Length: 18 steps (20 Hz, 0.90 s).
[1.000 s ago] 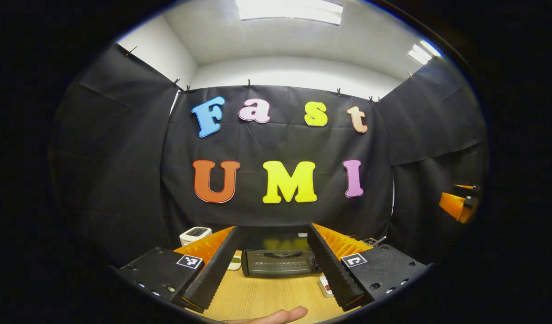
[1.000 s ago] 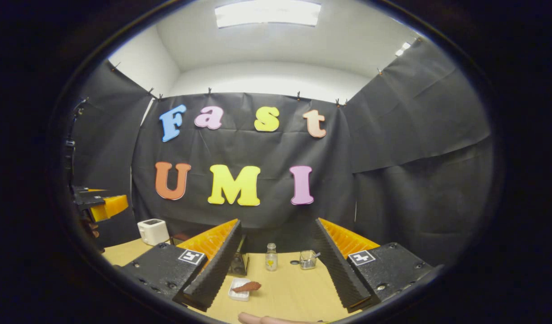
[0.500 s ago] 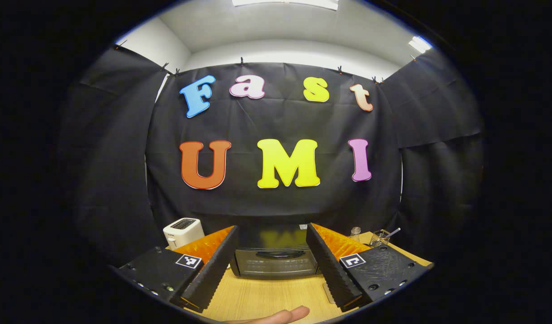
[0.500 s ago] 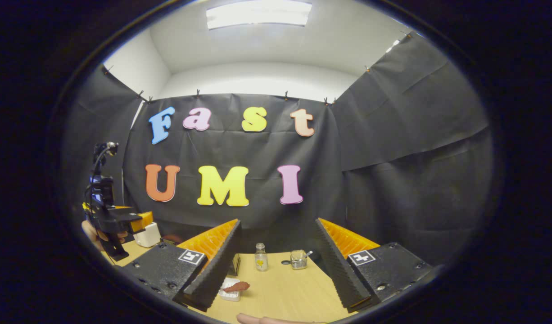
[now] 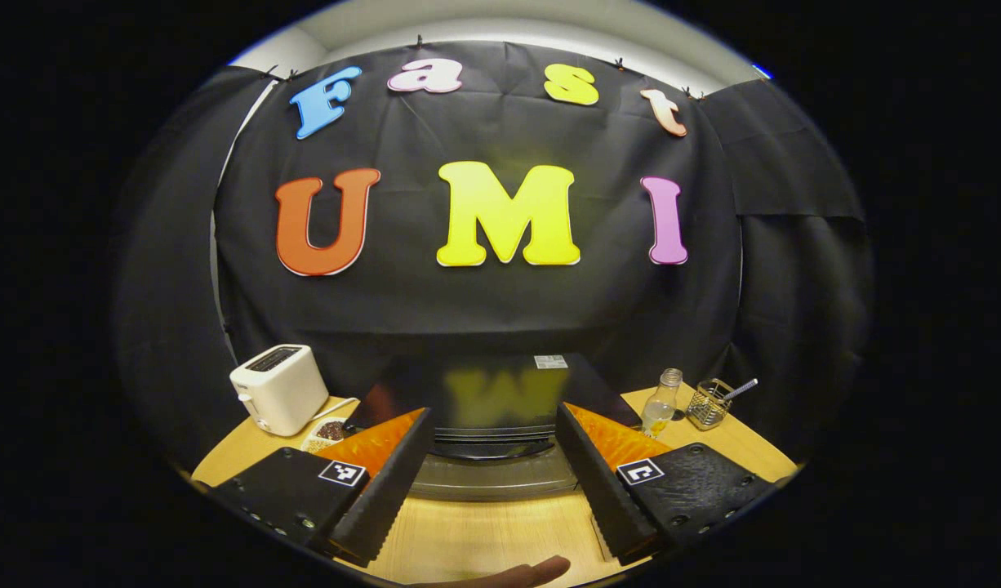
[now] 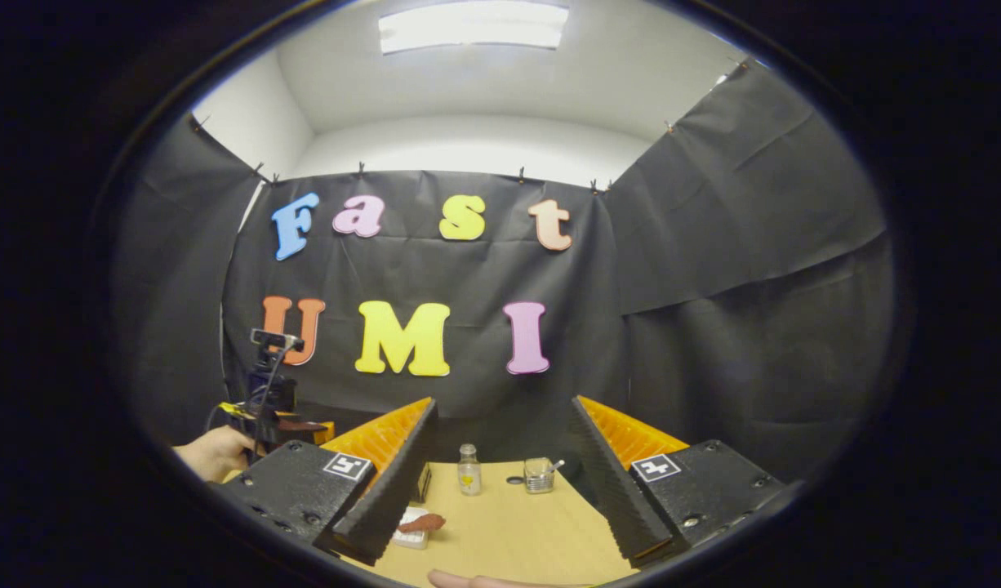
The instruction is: Open the electric oven with the left hand, put the food in, and close the electric oven.
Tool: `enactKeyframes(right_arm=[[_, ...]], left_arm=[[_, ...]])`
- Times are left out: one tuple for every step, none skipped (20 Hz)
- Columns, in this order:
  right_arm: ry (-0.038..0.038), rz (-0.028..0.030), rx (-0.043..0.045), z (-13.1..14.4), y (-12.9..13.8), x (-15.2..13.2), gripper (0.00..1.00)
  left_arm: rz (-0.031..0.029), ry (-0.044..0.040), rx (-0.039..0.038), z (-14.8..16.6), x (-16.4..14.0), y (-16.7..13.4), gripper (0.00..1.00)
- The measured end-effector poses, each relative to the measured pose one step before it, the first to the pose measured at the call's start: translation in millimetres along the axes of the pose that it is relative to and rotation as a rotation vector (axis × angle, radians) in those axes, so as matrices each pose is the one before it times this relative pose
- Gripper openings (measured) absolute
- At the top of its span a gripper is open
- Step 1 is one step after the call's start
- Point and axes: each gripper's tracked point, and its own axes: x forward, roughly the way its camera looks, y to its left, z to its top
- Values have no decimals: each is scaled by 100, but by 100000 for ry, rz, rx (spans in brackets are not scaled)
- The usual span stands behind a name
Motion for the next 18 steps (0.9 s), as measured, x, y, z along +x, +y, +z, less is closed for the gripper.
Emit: enactKeyframes(right_arm=[[-336, -109, 166, -11, -268, 100, 100], [-132, -99, 131, -61, -301, -32, 100], [-215, -210, 90, 9, -250, -33, 100], [-301, -245, -66, -106, -195, -30, 100], [-385, -501, -47, 32, -304, -121, 100], [-109, -391, 64, -101, -253, -121, 100], [-290, 331, 33, 23, -45, -178, 100], [-694, 365, 135, 108, 36, -152, 100], [-560, 134, -101, 201, -20, -100, 100], [-182, -31, -456, -61, -107, -216, 100], [-164, 28, -338, 34, -73, -184, 100], [-221, -197, 257, 35, -89, -128, 100], [-180, -345, 579, 100, -97, -32, 100], [437, -41, 215, -152, 5, -120, 100], [589, 379, 521, -135, 201, -224, 100], [651, 770, 400, -128, 346, -110, 100], [576, 737, 157, -81, 185, -153, 100], [487, 398, -285, -117, 104, -105, 100]], left_arm=[[-17, 2012, -883, -687, 1130, -19, 96], [30, 2153, -703, -934, 1052, 121, 96], [704, 2721, -164, -846, 791, 243, 96], [316, 2163, 33, -790, 838, 164, 96], [202, 936, -48, -549, 694, 105, 96], [660, 844, -570, -621, 605, 184, 96], [1737, -1742, 746, 198, 334, 327, 96], [813, -1408, 1571, 345, 591, 295, 97], [1058, 1494, 378, -494, 391, 241, 96], [590, -762, 1326, -51, 148, 323, 97], [-397, -265, -574, -54, 301, 42, 97], [-353, 569, 258, -4, -266, -47, 97], [-507, 443, 533, -53, -71, 6, 97], [-314, 485, -454, -92, -55, 30, 97], [-380, -214, -93, 161, -183, 12, 97], [-210, 262, -23, -319, -140, -32, 97], [-147, -33, -157, -215, -409, 50, 97], [-492, 67, -48, -134, -442, -119, 97]])
